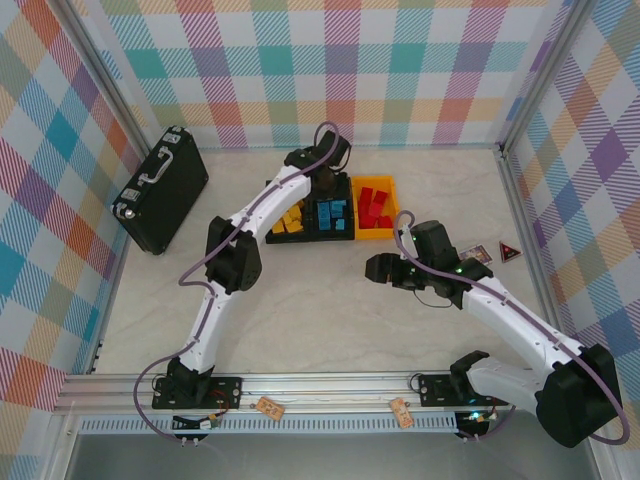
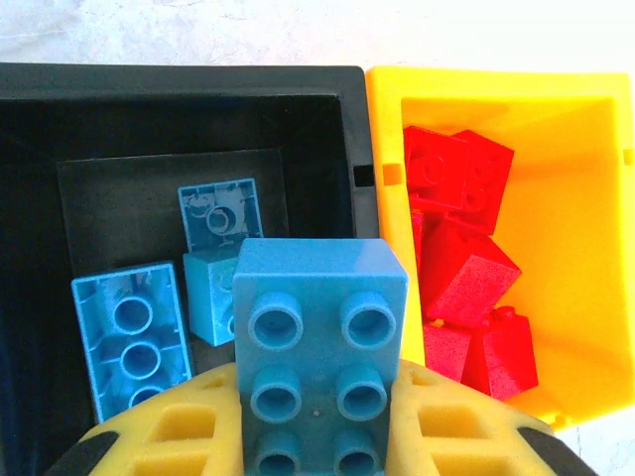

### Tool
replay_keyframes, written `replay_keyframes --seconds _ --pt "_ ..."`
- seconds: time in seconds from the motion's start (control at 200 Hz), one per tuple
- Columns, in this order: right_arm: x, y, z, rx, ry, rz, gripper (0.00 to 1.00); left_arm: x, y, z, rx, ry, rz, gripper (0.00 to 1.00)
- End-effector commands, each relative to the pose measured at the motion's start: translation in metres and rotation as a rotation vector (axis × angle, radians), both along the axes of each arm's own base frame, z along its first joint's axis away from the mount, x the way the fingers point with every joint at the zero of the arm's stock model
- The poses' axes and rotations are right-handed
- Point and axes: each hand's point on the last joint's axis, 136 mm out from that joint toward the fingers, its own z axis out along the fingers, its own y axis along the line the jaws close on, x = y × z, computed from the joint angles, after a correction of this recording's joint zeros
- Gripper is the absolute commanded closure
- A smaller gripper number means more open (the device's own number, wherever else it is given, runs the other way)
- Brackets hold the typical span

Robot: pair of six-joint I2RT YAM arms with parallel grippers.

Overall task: Sort the legos into containers by color
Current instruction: Place the lego in the container.

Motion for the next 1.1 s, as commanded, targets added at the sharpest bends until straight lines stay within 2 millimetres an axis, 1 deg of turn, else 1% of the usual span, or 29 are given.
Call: replay_keyframes --seconds 0.0,0.11,0.15,0.185,0.24,0.26,0.34,0.45,0.58,0.68,0.72,0.85,0.895,0.98,1.095 --pt "0.007 0.000 0.006 0.006 -0.005 -0.018 0.37 0.000 0.001 -0.005 -0.019 0.039 0.018 0.77" --pt "0.007 0.000 0.008 0.009 -0.008 -0.019 0.37 0.001 -0.003 -0.010 -0.033 0.047 0.015 0.76" --pt "0.006 -0.001 0.007 0.008 -0.007 -0.018 0.36 0.002 -0.003 -0.011 -0.031 0.048 0.016 0.74" --pt "0.006 -0.001 0.008 0.009 -0.008 -0.019 0.36 0.001 -0.003 -0.012 -0.031 0.049 0.016 0.69" --pt "0.006 -0.001 0.009 0.009 -0.008 -0.019 0.37 0.001 -0.002 -0.012 -0.025 0.051 0.022 0.56" --pt "0.005 -0.001 0.008 0.007 -0.006 -0.019 0.36 0.001 -0.001 -0.012 -0.023 0.051 0.023 0.54" --pt "0.005 -0.001 0.008 0.009 -0.006 -0.020 0.36 0.001 -0.001 -0.007 -0.028 0.044 0.022 0.52" --pt "0.004 -0.001 0.008 0.011 -0.004 -0.022 0.36 0.001 0.000 0.009 -0.036 0.013 0.020 0.48" --pt "0.003 -0.003 0.011 0.011 -0.013 -0.026 0.36 -0.005 0.000 0.028 -0.046 -0.021 0.008 0.48" --pt "0.004 -0.005 0.014 0.003 -0.025 -0.032 0.36 -0.013 0.002 0.041 -0.060 -0.043 -0.002 0.47" --pt "0.004 -0.006 0.016 -0.001 -0.031 -0.033 0.36 -0.017 0.002 0.046 -0.069 -0.052 -0.005 0.45" --pt "0.008 -0.009 0.021 -0.026 -0.050 -0.038 0.35 -0.034 0.010 0.058 -0.089 -0.083 -0.012 0.44" --pt "0.010 -0.011 0.023 -0.036 -0.062 -0.042 0.35 -0.040 0.016 0.059 -0.088 -0.100 -0.005 0.44" --pt "0.016 -0.014 0.026 -0.062 -0.089 -0.055 0.30 -0.053 0.029 0.068 -0.102 -0.147 0.016 0.43" --pt "0.024 -0.018 0.029 -0.102 -0.118 -0.067 0.26 -0.072 0.048 0.077 -0.104 -0.197 0.029 0.39"
